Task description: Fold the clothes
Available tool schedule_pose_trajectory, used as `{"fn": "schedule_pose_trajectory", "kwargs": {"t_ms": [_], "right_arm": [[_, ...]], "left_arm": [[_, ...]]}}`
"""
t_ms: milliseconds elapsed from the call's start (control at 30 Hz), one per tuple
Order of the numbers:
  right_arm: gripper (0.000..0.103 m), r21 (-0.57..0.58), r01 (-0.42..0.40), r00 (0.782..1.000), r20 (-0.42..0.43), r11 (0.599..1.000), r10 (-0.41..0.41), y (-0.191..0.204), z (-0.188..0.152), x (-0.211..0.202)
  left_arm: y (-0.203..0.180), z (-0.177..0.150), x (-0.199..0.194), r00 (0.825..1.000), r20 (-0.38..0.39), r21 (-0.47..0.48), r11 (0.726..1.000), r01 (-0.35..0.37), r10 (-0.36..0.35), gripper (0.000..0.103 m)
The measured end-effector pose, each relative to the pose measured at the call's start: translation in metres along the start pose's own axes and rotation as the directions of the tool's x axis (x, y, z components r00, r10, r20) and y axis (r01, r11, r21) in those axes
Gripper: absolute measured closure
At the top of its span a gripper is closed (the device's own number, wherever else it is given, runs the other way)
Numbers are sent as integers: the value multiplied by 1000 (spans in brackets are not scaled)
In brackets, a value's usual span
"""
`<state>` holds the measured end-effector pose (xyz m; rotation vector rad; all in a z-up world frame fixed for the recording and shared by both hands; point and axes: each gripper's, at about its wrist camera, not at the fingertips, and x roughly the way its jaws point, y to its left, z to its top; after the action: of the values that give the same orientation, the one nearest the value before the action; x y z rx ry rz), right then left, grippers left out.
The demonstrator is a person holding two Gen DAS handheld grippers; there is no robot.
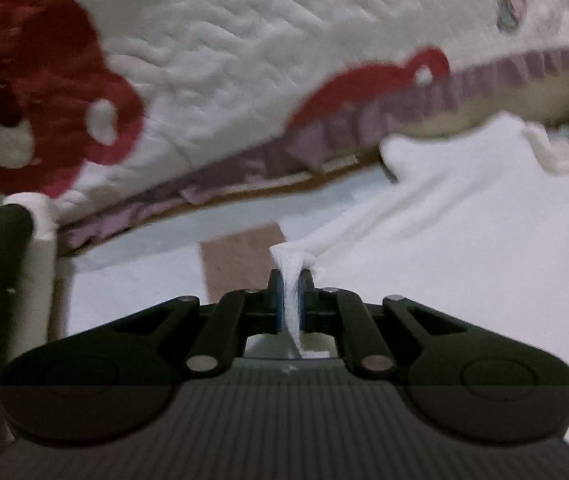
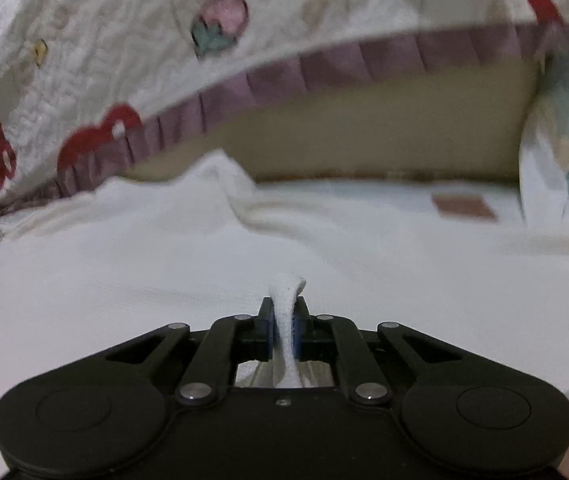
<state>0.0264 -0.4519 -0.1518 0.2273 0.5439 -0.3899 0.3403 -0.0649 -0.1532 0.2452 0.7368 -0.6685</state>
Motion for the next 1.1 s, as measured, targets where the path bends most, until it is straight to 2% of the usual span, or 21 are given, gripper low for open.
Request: {"fn": "schedule_pose_trajectory", "kwargs": {"t_ms": [33, 67, 167, 200, 233, 267, 300, 400, 433, 533, 633, 733, 800, 900, 1000, 1100], "right_arm": [[94, 0, -6, 1000, 28, 1000, 6, 2, 7, -3], [94, -14, -16, 999, 43, 1000, 17, 4, 13, -2], [94, -68, -15, 999, 32, 998, 17, 13, 29, 11], [94, -77, 1, 1000, 6, 997, -1, 14, 30, 20], [93, -84, 20, 999, -24, 996, -22, 14, 30, 29], [87, -98, 73, 996, -48, 992, -78, 15, 28, 38], [74, -115, 133, 988, -70, 984, -141, 16, 26, 46], [64, -71, 240, 969, -38, 968, -243, 23, 31, 40], [63, -53, 274, 961, -26, 960, -275, 25, 32, 37], [57, -12, 210, 978, -15, 978, -210, 32, 31, 15], [57, 25, 92, 995, -53, 995, -90, 42, 23, -3], [57, 34, -7, 994, -104, 999, 11, 54, 9, -17], [56, 42, -18, 990, -137, 999, 23, 55, 1, -25], [56, 81, 18, 989, -149, 997, -6, 37, -11, -41], [55, 176, 74, 982, -184, 982, -41, 1, -28, -64], [55, 206, 94, 961, -274, 974, -35, -28, -44, -88]], "left_arm": [[-3, 3, -2, 1000, 0, 30, 999, -13, 13, 97], [2, 1, 1, 1000, -6, 12, 1000, -11, 11, 97], [10, -11, 12, 999, -38, -43, 999, -16, 15, 97], [9, -14, 14, 999, -25, -47, 999, -21, 20, 97], [7, -18, 16, 1000, -12, -51, 998, -26, 26, 94], [6, -20, 17, 999, -4, -44, 998, -48, 48, 90], [4, -22, 17, 998, 4, -38, 997, -70, 70, 86], [5, -21, 0, 995, 25, -51, 994, -94, 95, 77], [5, -27, -8, 998, 1, -60, 996, -66, 66, 71], [4, -47, -31, 997, -72, -91, 996, 19, -26, 60], [4, -66, -54, 983, -142, -128, 987, 102, -120, 60], [4, -86, -78, 955, -207, -170, 969, 180, -214, 58], [3, -99, -93, 929, -247, -201, 952, 230, -276, 57], [-1, -125, -104, 883, -314, -277, 923, 268, -350, 57], [-5, -144, -115, 838, -331, -389, 872, 298, -434, 55], [-9, -159, -124, 781, -341, -518, 798, 308, -523, 55]]}}
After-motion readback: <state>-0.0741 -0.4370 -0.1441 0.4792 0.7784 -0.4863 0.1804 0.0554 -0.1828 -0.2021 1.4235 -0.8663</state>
